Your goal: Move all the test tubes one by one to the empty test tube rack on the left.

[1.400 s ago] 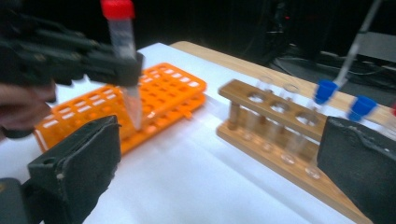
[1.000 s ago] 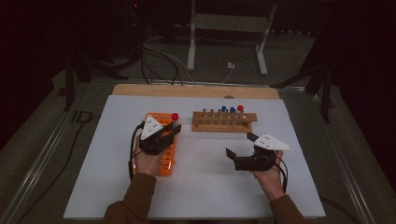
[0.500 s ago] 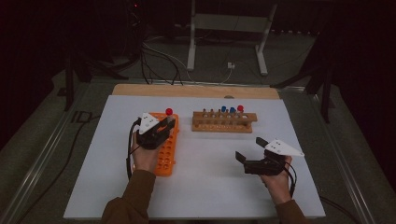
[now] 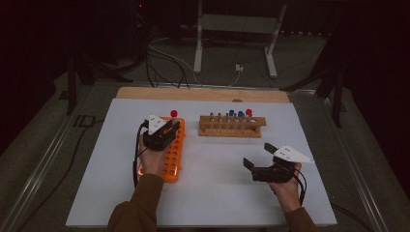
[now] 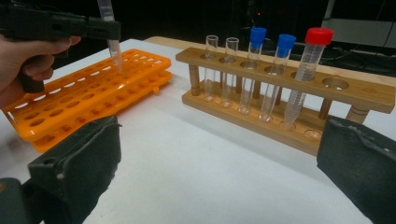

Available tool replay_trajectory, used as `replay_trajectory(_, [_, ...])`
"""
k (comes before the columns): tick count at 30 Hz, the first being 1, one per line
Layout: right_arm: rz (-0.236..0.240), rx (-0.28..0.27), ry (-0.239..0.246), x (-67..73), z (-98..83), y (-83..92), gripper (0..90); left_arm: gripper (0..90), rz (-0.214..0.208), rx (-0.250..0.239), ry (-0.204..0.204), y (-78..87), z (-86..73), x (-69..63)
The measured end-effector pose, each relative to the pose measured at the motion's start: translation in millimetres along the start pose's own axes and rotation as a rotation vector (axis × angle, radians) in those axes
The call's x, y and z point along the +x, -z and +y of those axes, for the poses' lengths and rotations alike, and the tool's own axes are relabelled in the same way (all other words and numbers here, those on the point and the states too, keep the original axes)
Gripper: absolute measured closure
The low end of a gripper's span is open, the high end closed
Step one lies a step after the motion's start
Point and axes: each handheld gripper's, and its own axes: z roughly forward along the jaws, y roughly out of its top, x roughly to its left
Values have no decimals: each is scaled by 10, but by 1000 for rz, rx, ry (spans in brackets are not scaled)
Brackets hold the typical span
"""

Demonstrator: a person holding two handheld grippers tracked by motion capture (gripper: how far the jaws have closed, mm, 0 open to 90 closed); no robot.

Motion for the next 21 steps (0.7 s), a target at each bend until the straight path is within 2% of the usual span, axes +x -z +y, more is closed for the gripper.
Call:
replay_trajectory(3, [-1, 4, 2, -4, -3, -5, 0, 750, 2, 13, -4, -4, -15, 11])
replay_trajectory(11, [-2, 2, -2, -7, -9, -1, 0, 750, -30, 19, -2, 25, -39, -18])
replay_trajectory(17, [-2, 4, -2, -3, -13, -3, 0, 750, -39, 59, -15, 25, -120, -20])
replay_trajectory(19, [-1, 4, 0, -2, -14, -1, 0, 748, -45, 66, -1, 41, -129, -19])
replay_trajectory(21, [-1, 3, 0, -4, -15, 1, 0, 744, -52, 95, 21, 53, -123, -21])
